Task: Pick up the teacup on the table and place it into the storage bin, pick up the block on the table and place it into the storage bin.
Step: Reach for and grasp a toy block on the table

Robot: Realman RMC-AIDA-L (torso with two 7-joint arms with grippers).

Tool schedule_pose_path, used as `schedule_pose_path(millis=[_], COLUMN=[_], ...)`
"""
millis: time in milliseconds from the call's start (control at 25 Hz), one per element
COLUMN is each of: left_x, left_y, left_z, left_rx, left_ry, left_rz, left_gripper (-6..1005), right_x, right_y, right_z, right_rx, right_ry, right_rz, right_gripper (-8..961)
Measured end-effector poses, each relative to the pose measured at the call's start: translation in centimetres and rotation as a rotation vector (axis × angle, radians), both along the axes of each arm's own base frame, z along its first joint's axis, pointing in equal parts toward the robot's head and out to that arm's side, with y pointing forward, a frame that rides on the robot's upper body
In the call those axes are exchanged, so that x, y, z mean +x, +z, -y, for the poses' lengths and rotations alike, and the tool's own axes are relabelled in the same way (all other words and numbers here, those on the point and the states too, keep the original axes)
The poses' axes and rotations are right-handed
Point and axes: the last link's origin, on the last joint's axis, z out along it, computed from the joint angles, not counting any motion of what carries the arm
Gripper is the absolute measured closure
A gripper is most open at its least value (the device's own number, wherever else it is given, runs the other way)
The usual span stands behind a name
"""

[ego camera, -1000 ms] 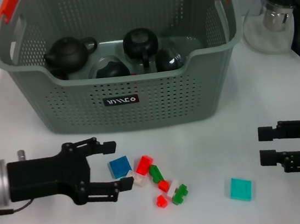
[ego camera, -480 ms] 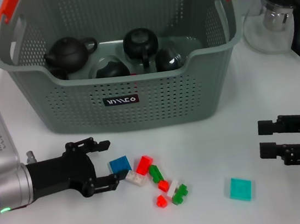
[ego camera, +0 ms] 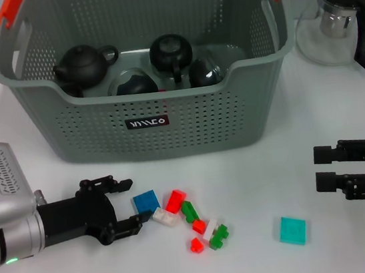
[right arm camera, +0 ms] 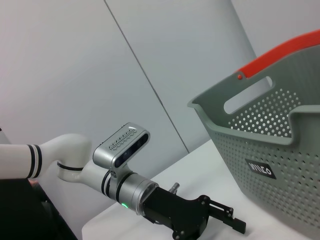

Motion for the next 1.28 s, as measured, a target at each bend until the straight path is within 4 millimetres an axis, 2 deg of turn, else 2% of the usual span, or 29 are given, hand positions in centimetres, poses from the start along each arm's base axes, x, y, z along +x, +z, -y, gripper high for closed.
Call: schedule_pose_path(millis=[280, 680, 1280], left_x=[-0.1, -0.06, -0.02], left_y=[-0.05, -0.92, -0.92], left_z=[-0.12, 0.5, 0.09], left_rx=[0.007, 0.001, 0.011], left_ry=[0.002, -0.066, -0.066], left_rz=[-0.008, -0.019, -0.03], left_gripper=[312, 331, 370], right_x=[-0.02, -0.06, 0.04], right_y=[0.05, 0.04, 0.01], right_z=[-0.1, -0.22, -0.14], right_rx=[0.001, 0.003, 0.005], right_ry=[0.0, 0.0, -0.004], right_rz=[0.002, 0.004, 0.004], right_gripper=[267, 268, 269])
